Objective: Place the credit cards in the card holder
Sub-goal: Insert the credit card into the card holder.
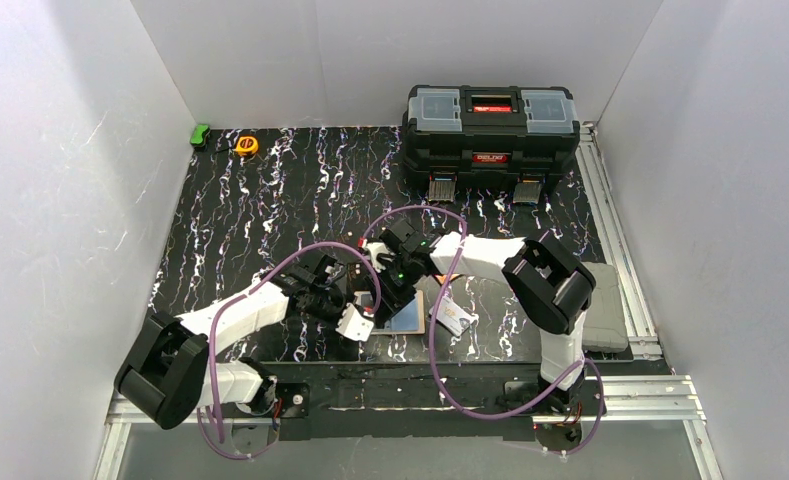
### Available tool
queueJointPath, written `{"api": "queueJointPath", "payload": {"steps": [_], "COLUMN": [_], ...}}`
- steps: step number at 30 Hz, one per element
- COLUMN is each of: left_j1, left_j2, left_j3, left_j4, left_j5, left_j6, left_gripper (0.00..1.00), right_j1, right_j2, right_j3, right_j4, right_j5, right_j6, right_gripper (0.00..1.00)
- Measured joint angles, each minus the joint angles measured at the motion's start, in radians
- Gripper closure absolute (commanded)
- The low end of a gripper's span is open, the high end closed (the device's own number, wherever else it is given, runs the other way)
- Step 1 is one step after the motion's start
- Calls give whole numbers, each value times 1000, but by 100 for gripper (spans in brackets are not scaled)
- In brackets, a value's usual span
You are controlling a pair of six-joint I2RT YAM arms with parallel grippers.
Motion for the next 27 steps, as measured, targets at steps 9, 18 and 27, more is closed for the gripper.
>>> {"api": "queueJointPath", "payload": {"steps": [9,18,27], "left_j1": [0,0,1], "left_j2": [18,8,-9], "left_j3": [-2,-34,-37], "left_j4": [36,57,60], "left_j5": [3,2,-14], "left_j6": [-4,-12,-60], "left_gripper": [96,97,94], "right_j1": [0,-10,-59], "right_j2": [15,-10,-86], "right_j3": [27,12,10], "right_j4": [8,12,-51], "right_j5": [-18,-3,68], "right_j6": [1,11,24], "right_gripper": [43,39,51]}}
